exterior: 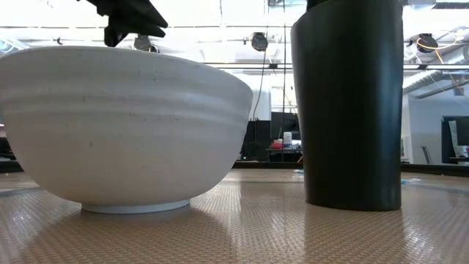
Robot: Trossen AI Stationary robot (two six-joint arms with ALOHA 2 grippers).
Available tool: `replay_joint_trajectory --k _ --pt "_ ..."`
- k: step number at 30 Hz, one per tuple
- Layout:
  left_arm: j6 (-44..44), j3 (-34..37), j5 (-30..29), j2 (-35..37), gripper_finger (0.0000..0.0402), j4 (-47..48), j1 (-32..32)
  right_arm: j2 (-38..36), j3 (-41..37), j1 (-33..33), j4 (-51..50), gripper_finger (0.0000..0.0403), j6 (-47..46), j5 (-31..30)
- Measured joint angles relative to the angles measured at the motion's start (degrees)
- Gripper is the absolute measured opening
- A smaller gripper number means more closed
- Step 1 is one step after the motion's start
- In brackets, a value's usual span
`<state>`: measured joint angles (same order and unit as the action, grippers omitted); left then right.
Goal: Pick & Place Utensil
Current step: Put the blue straw into the black cup on the mat
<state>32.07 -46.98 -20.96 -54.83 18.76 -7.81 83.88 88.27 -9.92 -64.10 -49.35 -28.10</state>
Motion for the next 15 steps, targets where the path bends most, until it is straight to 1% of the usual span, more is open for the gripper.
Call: replay_joint_trajectory --k 1,4,7,11,15 --pt "0.4 0.0 0.0 0.0 0.0093 0.0 0.0 0.0 0.0 1.6 -0.1 0.0119 1.4 0.9" --pt "1.9 0.0 -0.1 0.0 0.0093 0.0 0.0 0.0 0.0 7.0 -0.8 0.0126 5.4 6.0" --pt "2.7 0.0 -1.1 0.0 0.0093 0.0 0.0 -0.1 -2.3 11.7 0.3 0.0138 9.0 7.8" --pt "3.0 0.0 -2.3 0.0 0.0093 -0.2 0.0 0.1 -9.2 17.2 5.5 0.016 11.9 14.1" --pt "3.0 0.0 -3.4 0.0 0.0093 -0.3 0.0 0.0 -17.1 21.5 12.7 0.0184 11.7 19.8"
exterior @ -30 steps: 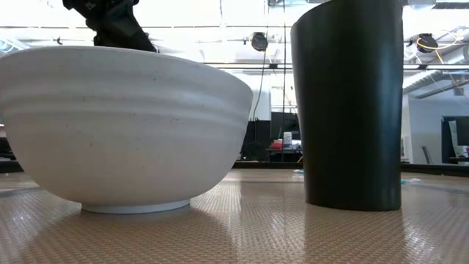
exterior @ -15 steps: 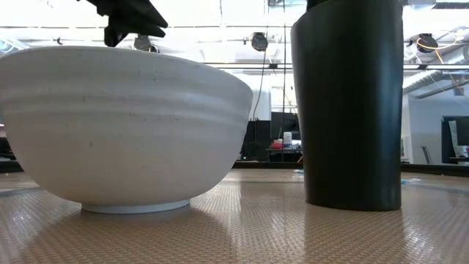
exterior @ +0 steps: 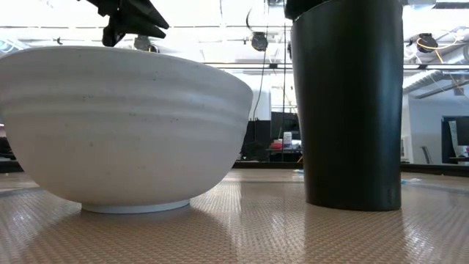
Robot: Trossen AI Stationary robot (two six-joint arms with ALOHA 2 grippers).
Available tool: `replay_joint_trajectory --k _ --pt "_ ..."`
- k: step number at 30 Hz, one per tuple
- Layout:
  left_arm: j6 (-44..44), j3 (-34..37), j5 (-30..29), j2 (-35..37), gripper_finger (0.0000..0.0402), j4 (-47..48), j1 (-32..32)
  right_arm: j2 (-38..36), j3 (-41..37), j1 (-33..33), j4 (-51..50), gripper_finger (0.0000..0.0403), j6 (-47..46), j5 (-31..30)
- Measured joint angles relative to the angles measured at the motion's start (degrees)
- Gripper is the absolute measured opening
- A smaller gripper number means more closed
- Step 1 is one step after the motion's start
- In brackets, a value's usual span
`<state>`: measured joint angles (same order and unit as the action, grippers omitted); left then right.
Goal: Pick & Place Utensil
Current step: Put the blue straw into the black cup on the mat
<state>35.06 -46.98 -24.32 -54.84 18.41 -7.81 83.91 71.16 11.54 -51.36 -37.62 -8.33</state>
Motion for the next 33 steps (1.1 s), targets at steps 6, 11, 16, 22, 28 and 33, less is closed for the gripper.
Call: replay_joint_trajectory --k 6,11,16,22,28,33 --pt "-0.7 0.0 -1.8 0.0 0.0093 0.1 0.0 0.0 -10.3 4.0 11.8 0.0198 -5.4 5.6" --pt "-1.5 0.0 -4.0 0.0 0.0093 0.1 0.9 0.0 -15.2 5.8 19.2 0.0193 -7.8 7.5" --pt "-1.8 0.0 -4.7 0.0 0.0093 0.1 2.5 0.4 -17.2 7.0 22.6 0.0184 -7.9 6.8" --pt "-1.9 0.0 -4.6 0.0 0.0093 0.0 4.3 5.1 -17.2 7.4 26.2 0.0188 -7.5 6.9" --pt "-1.8 0.0 -3.8 0.0 0.0093 0.0 4.7 8.0 -17.2 7.7 25.3 0.0191 -7.3 5.4" --pt "-2.8 0.0 -4.0 0.0 0.0093 0.0 4.7 10.7 -17.2 7.7 27.6 0.0182 -7.2 5.2"
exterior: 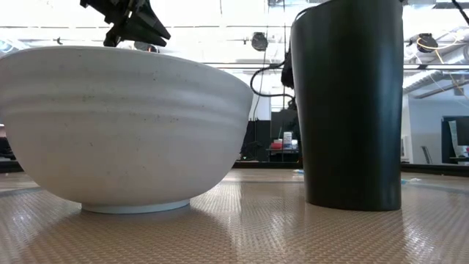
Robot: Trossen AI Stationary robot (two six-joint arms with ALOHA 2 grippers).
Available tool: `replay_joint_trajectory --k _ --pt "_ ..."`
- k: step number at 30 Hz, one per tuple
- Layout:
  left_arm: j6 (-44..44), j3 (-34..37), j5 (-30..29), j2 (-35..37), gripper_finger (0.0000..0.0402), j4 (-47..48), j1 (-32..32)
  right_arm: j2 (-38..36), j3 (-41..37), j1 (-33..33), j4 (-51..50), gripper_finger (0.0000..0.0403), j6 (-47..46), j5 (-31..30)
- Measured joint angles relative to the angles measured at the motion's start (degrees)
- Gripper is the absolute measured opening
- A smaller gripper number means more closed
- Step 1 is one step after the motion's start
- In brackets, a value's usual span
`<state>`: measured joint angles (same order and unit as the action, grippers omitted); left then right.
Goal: Pick & Place Utensil
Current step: Put the blue straw into the black cup on the mat
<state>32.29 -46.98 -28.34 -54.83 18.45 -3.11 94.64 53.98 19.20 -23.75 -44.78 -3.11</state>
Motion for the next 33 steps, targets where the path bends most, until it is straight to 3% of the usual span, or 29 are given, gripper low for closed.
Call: replay_joint_trajectory --k 12,33 --pt "-0.1 0.0 0.3 0.0 0.0093 1.4 0.0 3.6 0.3 -0.9 -1.0 0.0148 -0.5 -2.2" --pt "-0.2 0.0 2.4 0.0 0.0093 1.5 0.0 3.9 0.1 -1.7 -13.3 0.0011 3.1 -2.7"
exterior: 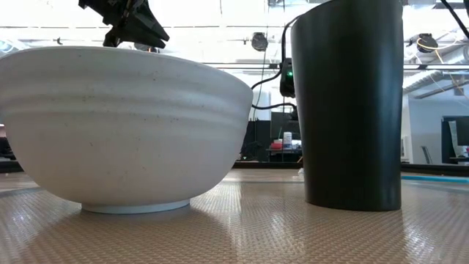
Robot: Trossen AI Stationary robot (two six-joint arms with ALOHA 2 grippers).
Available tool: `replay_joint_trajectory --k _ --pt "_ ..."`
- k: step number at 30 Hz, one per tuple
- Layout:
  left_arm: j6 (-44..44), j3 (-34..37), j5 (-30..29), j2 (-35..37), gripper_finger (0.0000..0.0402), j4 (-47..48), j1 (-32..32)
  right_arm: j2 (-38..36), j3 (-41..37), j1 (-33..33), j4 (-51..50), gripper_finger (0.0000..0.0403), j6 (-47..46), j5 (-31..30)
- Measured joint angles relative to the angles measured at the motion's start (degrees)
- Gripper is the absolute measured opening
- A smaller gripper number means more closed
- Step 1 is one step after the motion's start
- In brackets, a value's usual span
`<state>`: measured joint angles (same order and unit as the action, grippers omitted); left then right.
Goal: Pick & Place Utensil
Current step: Put the blue straw into the black cup on the mat
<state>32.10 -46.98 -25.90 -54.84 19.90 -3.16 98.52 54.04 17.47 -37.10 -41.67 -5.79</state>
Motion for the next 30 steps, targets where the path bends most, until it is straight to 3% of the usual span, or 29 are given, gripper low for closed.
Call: replay_joint_trajectory --k 21,30 --pt "0.1 0.0 0.6 0.0 0.0093 0.0 -0.8 -0.1 0.0 -1.7 -0.5 0.0001 0.8 -0.4" --pt "0.4 0.0 0.5 0.0 0.0093 0.0 -0.8 -5.0 -0.4 -2.8 1.1 0.0 0.8 -1.9"
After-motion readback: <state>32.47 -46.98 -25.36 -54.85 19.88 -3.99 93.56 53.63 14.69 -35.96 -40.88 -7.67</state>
